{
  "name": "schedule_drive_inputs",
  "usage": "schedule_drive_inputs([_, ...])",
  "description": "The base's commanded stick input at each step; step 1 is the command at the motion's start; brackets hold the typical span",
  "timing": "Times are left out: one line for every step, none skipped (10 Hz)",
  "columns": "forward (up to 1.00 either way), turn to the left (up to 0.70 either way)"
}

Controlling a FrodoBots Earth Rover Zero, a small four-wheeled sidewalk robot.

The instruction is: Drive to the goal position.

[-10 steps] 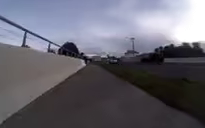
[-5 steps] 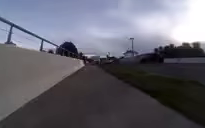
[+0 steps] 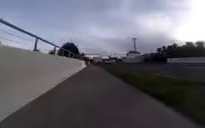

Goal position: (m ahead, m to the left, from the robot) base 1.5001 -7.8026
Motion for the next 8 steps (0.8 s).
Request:
schedule_drive_inputs([0.85,0.0])
schedule_drive_inputs([0.85,0.0])
schedule_drive_inputs([0.85,0.0])
schedule_drive_inputs([0.85,0.0])
schedule_drive_inputs([0.85,0.0])
schedule_drive_inputs([0.85,0.0])
schedule_drive_inputs([0.85,0.0])
schedule_drive_inputs([0.85,0.0])
